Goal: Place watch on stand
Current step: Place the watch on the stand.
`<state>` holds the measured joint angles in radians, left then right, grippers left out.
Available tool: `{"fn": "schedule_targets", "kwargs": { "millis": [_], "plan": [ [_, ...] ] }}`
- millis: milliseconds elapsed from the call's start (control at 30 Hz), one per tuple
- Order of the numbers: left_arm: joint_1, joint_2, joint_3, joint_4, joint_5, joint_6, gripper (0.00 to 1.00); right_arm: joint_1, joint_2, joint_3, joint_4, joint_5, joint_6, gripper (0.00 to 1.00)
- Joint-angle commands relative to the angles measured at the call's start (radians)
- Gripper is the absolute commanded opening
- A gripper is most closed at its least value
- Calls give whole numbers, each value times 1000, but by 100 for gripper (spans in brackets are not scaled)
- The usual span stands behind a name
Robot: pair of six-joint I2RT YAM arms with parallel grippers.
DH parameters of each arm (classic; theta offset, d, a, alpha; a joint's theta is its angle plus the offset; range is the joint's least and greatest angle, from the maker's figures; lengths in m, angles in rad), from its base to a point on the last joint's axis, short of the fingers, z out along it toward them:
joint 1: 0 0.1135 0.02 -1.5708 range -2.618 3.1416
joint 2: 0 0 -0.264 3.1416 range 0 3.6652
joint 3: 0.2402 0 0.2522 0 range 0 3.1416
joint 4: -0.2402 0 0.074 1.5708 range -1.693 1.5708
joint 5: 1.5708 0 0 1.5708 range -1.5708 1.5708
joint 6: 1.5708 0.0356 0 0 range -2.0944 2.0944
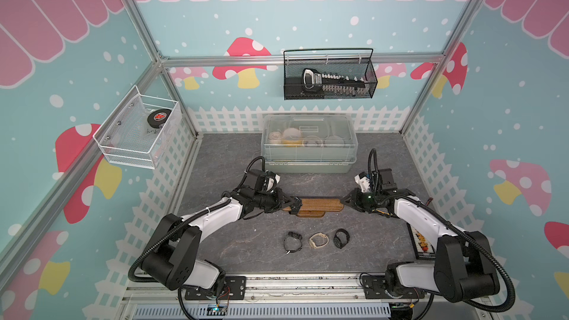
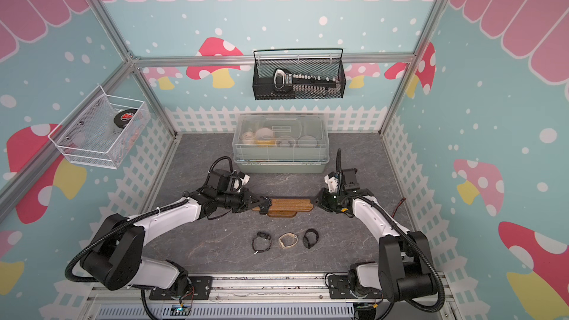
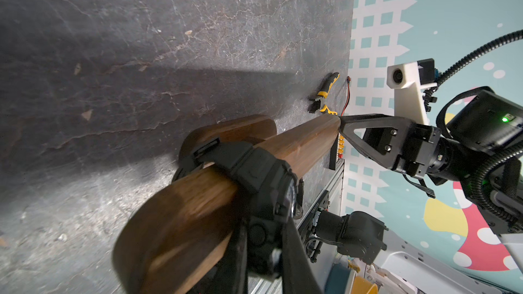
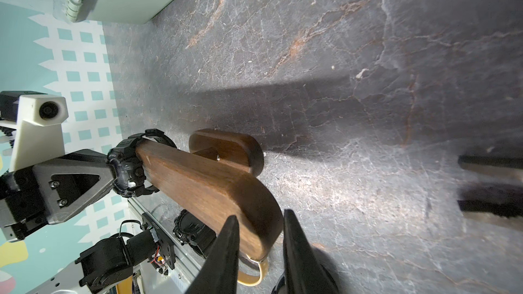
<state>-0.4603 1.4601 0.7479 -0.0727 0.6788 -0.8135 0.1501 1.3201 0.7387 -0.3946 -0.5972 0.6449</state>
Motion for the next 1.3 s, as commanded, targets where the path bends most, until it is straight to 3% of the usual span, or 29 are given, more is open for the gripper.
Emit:
{"fn": "schedule_targets", "kwargs": {
  "millis": [0, 933, 1267],
  "plan": [
    [-17, 25, 32, 23, -16, -28, 0, 8, 10, -12, 10, -10, 7, 26],
    [-82, 111, 105, 39, -24, -42, 0, 11, 20, 17, -7, -21, 0, 25],
    [-93, 112, 103, 44, -31, -50, 12, 12, 17, 11, -4, -18, 1, 25]
  ]
}}
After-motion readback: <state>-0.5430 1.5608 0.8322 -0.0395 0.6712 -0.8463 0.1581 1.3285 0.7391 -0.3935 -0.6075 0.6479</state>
